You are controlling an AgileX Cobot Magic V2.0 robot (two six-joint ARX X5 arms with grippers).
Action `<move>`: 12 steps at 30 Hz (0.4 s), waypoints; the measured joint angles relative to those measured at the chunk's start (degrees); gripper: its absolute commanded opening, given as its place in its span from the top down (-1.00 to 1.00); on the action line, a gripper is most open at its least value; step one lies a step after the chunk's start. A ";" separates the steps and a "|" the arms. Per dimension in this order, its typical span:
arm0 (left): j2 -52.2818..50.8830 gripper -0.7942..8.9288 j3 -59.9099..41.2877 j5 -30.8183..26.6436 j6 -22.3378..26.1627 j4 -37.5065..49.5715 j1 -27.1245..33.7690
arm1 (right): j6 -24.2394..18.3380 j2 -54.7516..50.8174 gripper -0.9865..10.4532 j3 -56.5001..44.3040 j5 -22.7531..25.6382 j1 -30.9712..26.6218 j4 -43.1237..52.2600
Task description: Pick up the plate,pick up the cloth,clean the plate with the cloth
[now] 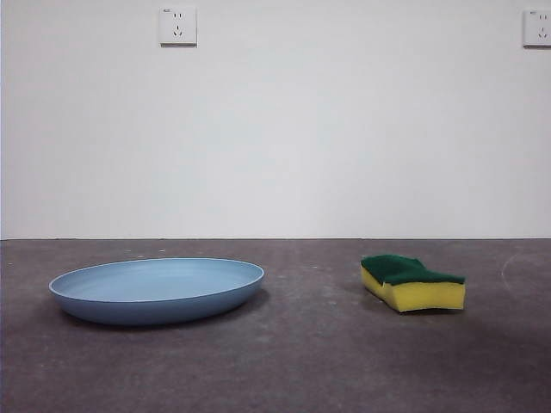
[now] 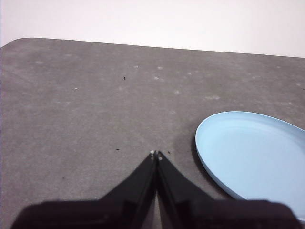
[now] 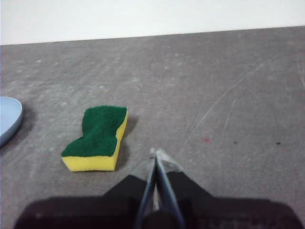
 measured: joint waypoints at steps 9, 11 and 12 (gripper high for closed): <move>0.00 0.84 0.00 0.00 0.02 0.00 0.00 | 5.38 -0.02 0.83 0.00 0.42 0.00 -0.02; 0.00 0.84 0.00 0.00 0.02 0.00 0.00 | 5.75 -0.02 0.83 0.00 0.42 0.00 -0.02; 0.00 0.84 -0.02 0.00 0.02 0.00 0.00 | 5.77 -0.02 0.83 0.00 0.42 0.00 -0.02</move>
